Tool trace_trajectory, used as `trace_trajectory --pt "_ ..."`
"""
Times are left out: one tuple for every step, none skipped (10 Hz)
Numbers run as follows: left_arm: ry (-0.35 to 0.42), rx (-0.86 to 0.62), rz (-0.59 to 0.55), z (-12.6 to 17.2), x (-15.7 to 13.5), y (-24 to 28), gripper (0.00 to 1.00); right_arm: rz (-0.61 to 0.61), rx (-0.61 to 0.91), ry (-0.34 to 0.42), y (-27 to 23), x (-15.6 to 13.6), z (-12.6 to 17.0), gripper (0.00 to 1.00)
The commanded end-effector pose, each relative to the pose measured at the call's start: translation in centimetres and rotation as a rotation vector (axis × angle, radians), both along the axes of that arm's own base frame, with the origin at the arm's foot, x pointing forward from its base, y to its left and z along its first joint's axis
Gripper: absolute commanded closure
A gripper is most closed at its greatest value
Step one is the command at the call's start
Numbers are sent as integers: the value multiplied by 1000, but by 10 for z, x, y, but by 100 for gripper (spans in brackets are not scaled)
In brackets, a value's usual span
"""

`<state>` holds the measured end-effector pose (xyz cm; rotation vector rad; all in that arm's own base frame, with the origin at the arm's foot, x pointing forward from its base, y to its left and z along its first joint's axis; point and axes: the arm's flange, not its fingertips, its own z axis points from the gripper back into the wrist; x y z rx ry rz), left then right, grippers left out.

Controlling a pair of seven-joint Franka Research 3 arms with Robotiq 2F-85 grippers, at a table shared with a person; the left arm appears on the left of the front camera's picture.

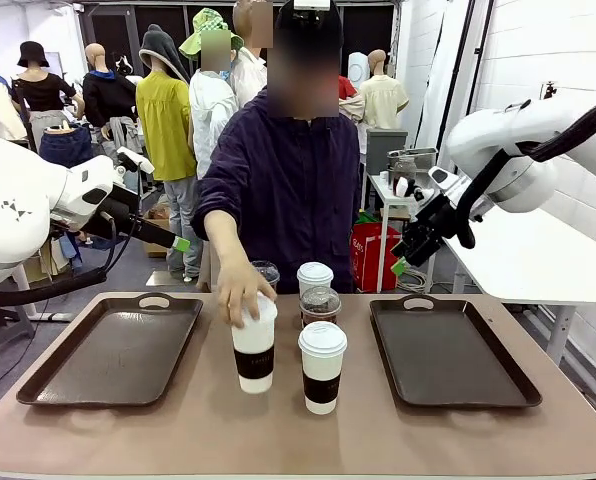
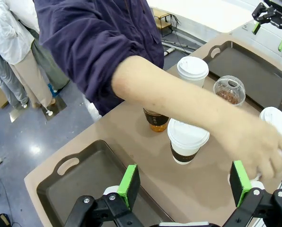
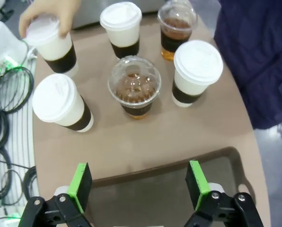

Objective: Distribute the coffee onto the tray.
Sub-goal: Pick up one iced Americano and place it on the right Handle tray.

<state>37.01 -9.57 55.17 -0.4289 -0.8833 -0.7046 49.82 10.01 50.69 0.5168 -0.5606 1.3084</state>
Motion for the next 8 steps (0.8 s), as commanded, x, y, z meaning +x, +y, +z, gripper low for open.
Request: trace_trajectory --pt "2 -1 1 0 0 1 0 72 73 -39 -5 7 -17 0" --pt "2 -1 1 0 0 1 0 85 106 -54 -4 8 -24 0" --pt "2 -1 1 0 0 1 0 99 142 -59 -4 9 -31 0" --pt "2 -1 1 0 0 1 0 98 160 -56 -2 9 -37 0" --pt "2 -1 1 0 0 1 0 85 159 -42 -1 8 -39 0" --pt "2 -1 1 0 0 1 0 40 147 -16 -3 7 -36 0" --pt "2 -1 1 0 0 1 0 77 131 -48 -1 11 -33 0" --pt "2 -1 1 0 0 1 0 77 131 -48 -1 11 -33 0"
